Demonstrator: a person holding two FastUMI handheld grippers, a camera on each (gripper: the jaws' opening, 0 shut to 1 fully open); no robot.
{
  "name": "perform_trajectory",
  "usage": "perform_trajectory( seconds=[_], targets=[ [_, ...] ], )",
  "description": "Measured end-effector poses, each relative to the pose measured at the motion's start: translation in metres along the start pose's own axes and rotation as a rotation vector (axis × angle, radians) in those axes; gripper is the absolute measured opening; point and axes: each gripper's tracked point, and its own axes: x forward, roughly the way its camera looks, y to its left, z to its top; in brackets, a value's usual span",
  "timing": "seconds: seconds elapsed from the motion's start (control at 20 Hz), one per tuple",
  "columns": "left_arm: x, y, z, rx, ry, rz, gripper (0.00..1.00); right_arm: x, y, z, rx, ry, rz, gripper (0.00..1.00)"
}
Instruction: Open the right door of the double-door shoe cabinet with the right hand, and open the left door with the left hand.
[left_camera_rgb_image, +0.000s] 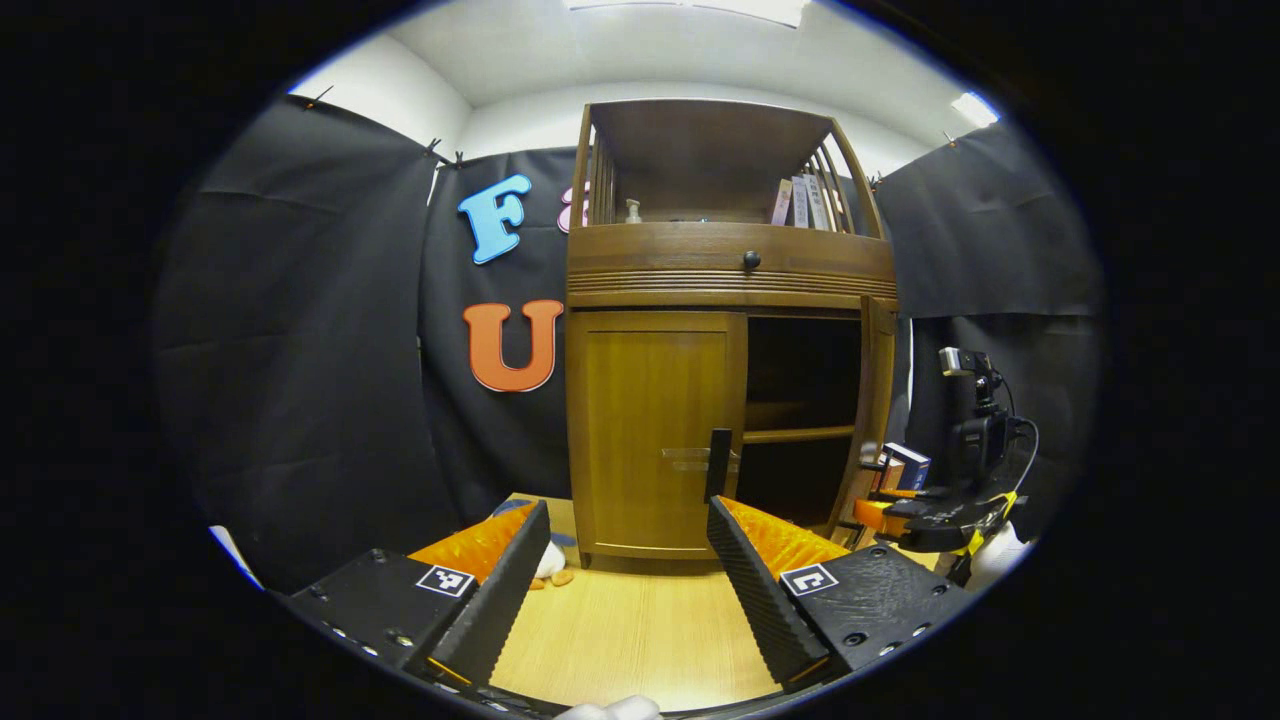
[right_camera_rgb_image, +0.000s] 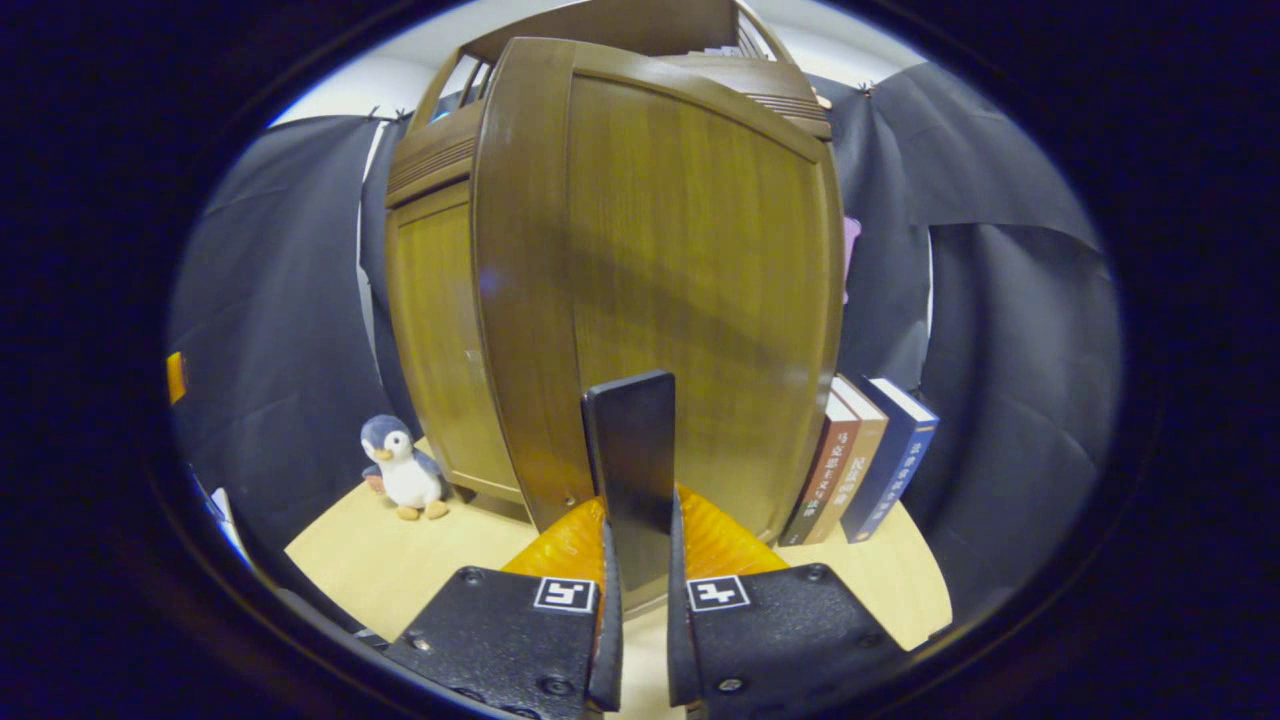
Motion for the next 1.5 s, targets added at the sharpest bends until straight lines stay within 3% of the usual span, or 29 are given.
perform_trajectory(
  seconds=[0.1,0.15,0.2,0.25,0.5,0.65,0.75,0.8,0.85,0.9,1.5],
  targets=[
    [0.004,-0.007,-0.002,0.001,0.006,-0.023,0.95,-0.008,-0.01,-0.002,0.008,0.0,-0.017,0.2],
    [0.004,-0.011,-0.002,0.002,0.007,-0.032,1.0,-0.012,-0.014,-0.002,0.014,-0.001,-0.026,0.2],
    [0.006,-0.014,-0.002,0.003,0.007,-0.04,0.95,-0.017,-0.019,-0.004,0.019,-0.001,-0.038,0.19],
    [0.007,-0.017,-0.002,0.004,0.008,-0.048,1.0,-0.02,-0.024,-0.005,0.019,-0.003,-0.048,0.19],
    [0.013,-0.034,-0.004,0.009,0.014,-0.092,1.0,-0.037,-0.051,-0.008,0.024,-0.007,-0.1,0.15],
    [0.015,-0.046,-0.004,0.01,0.009,-0.121,0.95,-0.044,-0.073,-0.01,0.037,-0.01,-0.154,0.12],
    [0.014,-0.053,-0.004,0.015,0.006,-0.134,1.0,-0.052,-0.088,-0.01,0.037,-0.012,-0.18,0.08],
    [0.015,-0.055,-0.005,0.017,0.006,-0.139,0.95,-0.053,-0.097,-0.011,0.032,-0.012,-0.195,0.06],
    [0.014,-0.056,-0.007,0.016,0.008,-0.141,1.0,-0.056,-0.109,-0.011,0.027,-0.012,-0.217,0.06],
    [0.014,-0.059,-0.008,0.013,0.009,-0.146,0.95,-0.059,-0.118,-0.011,0.029,-0.012,-0.235,0.05],
    [0.01,-0.064,-0.004,0.01,-0.002,-0.13,0.95,-0.064,-0.16,-0.011,0.069,-0.004,-0.146,0.04]
  ],
)
